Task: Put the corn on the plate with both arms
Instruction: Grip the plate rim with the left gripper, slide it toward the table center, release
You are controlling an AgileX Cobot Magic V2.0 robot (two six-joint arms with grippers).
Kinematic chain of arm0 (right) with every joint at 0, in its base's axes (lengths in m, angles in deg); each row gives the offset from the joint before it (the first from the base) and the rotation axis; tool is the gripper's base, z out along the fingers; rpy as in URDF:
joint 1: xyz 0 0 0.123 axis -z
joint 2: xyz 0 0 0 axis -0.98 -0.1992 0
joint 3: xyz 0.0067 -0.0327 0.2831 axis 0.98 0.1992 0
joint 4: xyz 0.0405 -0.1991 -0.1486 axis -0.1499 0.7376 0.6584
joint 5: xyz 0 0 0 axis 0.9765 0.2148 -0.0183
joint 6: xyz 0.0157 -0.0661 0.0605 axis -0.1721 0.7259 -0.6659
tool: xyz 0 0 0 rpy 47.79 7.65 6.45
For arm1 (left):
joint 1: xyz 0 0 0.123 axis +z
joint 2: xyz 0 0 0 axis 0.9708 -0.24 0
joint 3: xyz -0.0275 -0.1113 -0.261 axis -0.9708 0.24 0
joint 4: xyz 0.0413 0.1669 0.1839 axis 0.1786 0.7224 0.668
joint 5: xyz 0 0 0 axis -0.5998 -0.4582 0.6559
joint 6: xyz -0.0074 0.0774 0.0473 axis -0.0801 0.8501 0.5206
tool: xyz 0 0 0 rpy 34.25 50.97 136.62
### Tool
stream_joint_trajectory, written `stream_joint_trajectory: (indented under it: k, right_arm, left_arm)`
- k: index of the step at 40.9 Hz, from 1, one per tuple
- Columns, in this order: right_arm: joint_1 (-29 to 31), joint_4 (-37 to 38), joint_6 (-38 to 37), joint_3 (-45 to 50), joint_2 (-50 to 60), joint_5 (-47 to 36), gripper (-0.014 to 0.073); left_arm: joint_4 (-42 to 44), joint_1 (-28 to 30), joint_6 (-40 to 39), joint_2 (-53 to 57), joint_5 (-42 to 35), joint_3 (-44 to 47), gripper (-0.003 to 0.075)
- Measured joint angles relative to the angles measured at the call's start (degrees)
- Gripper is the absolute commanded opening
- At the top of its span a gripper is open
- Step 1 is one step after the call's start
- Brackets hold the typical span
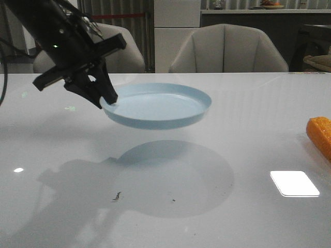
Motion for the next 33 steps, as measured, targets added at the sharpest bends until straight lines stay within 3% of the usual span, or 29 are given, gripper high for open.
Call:
stream_joint_trajectory:
  k: [8, 19, 33]
  right_arm:
    - [0.0, 0.0, 0.0, 0.0, 0.0, 0.1, 0.0520]
    - [0.0, 0.0, -0.1, 0.0, 0.0, 0.1, 0.0520]
    - [0.0, 0.0, -0.1, 0.0, 0.0, -0.1, 0.0520]
  left_arm:
    - [1.7, -2.5, 0.0, -4.8, 0.4, 0.0, 0.0137]
    - [2.3, -3.4, 0.0, -7.1, 0.9, -0.5, 0.0350]
    - [2.6, -1.6, 0.7, -7.0, 3.4, -12.5, 0.0343]
